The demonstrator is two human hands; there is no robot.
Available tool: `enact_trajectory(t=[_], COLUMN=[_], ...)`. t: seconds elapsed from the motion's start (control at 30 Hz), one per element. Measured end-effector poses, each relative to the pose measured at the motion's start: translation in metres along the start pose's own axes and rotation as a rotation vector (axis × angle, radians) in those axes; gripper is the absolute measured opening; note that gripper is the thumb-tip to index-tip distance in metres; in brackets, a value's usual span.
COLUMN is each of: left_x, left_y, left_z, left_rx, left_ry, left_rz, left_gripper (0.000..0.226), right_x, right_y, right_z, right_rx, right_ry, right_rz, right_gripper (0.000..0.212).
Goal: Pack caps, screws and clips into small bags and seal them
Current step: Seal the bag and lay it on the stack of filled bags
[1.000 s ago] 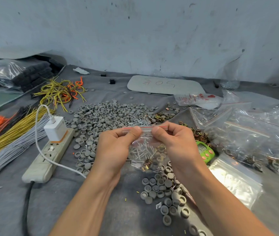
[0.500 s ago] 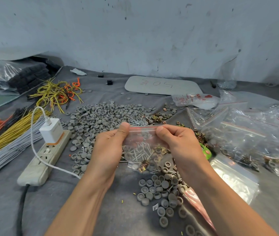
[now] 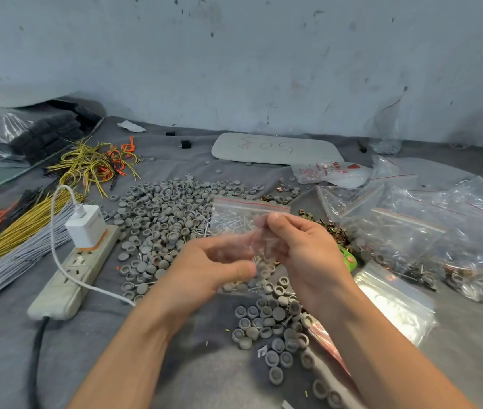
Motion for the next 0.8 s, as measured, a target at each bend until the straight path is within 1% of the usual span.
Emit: enact_trajectory(t=[0.07, 0.13, 0.2, 0.27, 0.3, 0.33, 0.4, 0.47, 0.53, 0.57, 0.6, 0.63, 0.67, 0.7, 0.8], left_x=[0.005, 0.005, 0.003, 0.002, 0.003, 0.002, 0.002, 0.003, 0.003, 0.004, 0.004, 0.004, 0.003, 0.002, -0.002], left_y=[0.000, 0.000, 0.001, 0.003, 0.004, 0.005, 0.008, 0.012, 0.014, 0.016, 0.017, 0.018, 0.019, 0.020, 0.021], left_z=[0.001, 0.000, -0.001, -0.002, -0.002, -0.002, -0.001, 0.002, 0.008, 0.011, 0.014, 0.017, 0.019, 0.021, 0.024], left_rx=[-0.049, -0.127, -0.197, -0.275, -0.314, -0.343, -0.365, -0.332, -0.264, -0.224, -0.186, -0.159, -0.146, -0.147, -0.195], left_ry=[0.029, -0.027, -0.124, -0.193, -0.231, -0.267, -0.269, -0.237, -0.242, -0.229, -0.203, -0.176, -0.161, -0.154, -0.169], left_rz=[-0.066, -0.089, -0.071, -0.037, -0.018, -0.008, -0.020, -0.067, -0.113, -0.123, -0.119, -0.102, -0.080, -0.059, -0.020], left_gripper=[0.031, 0.022, 0.018, 0.015, 0.014, 0.013, 0.012, 0.025, 0.039, 0.040, 0.035, 0.024, 0.014, 0.013, 0.025], right_x=[-0.001, -0.003, -0.007, -0.015, -0.019, -0.022, -0.021, -0.017, -0.013, -0.011, -0.010, -0.009, -0.008, -0.005, 0.001], right_y=[-0.001, -0.002, -0.005, -0.011, -0.014, -0.015, -0.014, -0.013, -0.014, -0.015, -0.016, -0.017, -0.019, -0.020, -0.027], right_z=[-0.004, -0.009, -0.007, 0.001, 0.003, 0.004, -0.001, -0.010, -0.017, -0.019, -0.022, -0.024, -0.028, -0.030, -0.039], right_rx=[-0.050, -0.060, 0.066, 0.229, 0.274, 0.290, 0.255, 0.193, 0.163, 0.155, 0.145, 0.135, 0.127, 0.120, 0.082], right_ry=[0.091, 0.057, -0.032, -0.107, -0.106, -0.097, -0.085, -0.083, -0.086, -0.089, -0.095, -0.099, -0.108, -0.111, -0.098], right_rz=[0.033, 0.122, 0.250, 0.364, 0.389, 0.384, 0.336, 0.305, 0.295, 0.291, 0.287, 0.287, 0.286, 0.282, 0.266], right_gripper=[0.027, 0.026, 0.027, 0.042, 0.051, 0.055, 0.049, 0.039, 0.021, 0.017, 0.019, 0.020, 0.016, 0.011, 0.012])
Point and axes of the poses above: each hand's wrist, its own y-axis towards the middle knuckle, its own z-axis out of the palm, x = y × z, the point moved 4 cm from there along y, towards the middle knuckle, and after that the axes turned 14 degrees about x, right-handed, at the moved point
